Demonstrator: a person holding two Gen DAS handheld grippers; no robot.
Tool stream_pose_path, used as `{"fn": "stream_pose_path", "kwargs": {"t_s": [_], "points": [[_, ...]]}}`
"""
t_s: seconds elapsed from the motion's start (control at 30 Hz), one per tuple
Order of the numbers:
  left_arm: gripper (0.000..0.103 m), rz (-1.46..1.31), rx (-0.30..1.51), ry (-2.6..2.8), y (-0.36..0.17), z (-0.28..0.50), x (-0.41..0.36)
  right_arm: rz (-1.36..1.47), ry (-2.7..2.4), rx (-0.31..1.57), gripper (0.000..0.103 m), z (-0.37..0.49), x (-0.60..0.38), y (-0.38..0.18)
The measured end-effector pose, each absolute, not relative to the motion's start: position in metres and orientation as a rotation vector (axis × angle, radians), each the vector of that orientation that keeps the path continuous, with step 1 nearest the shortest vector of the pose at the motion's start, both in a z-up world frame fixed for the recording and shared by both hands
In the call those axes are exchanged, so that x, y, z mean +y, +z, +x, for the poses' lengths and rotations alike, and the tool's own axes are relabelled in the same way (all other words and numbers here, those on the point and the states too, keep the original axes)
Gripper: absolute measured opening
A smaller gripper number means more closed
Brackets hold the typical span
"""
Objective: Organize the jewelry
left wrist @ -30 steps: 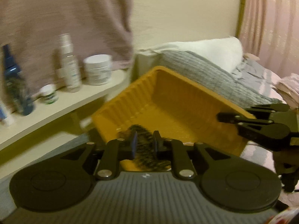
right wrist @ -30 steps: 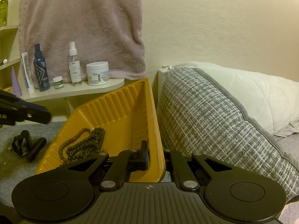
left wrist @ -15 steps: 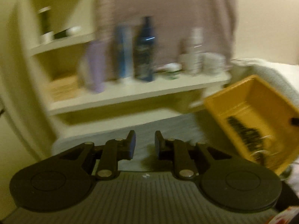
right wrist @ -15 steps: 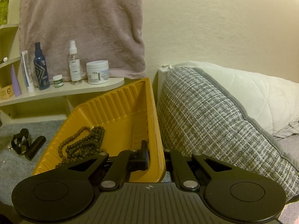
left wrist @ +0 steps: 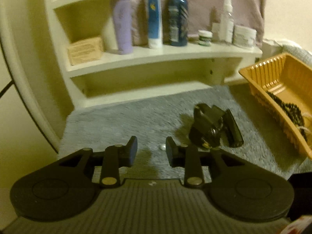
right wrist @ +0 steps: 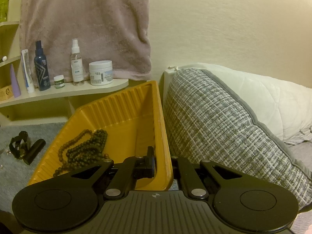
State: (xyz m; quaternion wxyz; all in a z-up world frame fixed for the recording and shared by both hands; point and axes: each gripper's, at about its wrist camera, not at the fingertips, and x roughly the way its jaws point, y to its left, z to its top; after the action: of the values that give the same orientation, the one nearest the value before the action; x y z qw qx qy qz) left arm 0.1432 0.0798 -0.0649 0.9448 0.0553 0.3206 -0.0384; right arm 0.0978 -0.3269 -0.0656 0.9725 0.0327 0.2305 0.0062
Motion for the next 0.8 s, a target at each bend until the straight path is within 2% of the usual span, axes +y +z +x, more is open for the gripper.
{"fn": "stream_pose_path", "kwargs": {"t_s": [0.67, 0.8], "points": [[0.03, 0.142, 0.703, -0.137, -0.094, 0.17, 0.063, 0.054, 0.009, 0.474, 0.004, 0.1, -0.326, -0.066], [0.018, 0.131, 0.704, -0.148, -0.094, 0.17, 0.065, 0.055, 0.009, 0.475, 0.004, 0.1, -0.326, -0.066]]}}
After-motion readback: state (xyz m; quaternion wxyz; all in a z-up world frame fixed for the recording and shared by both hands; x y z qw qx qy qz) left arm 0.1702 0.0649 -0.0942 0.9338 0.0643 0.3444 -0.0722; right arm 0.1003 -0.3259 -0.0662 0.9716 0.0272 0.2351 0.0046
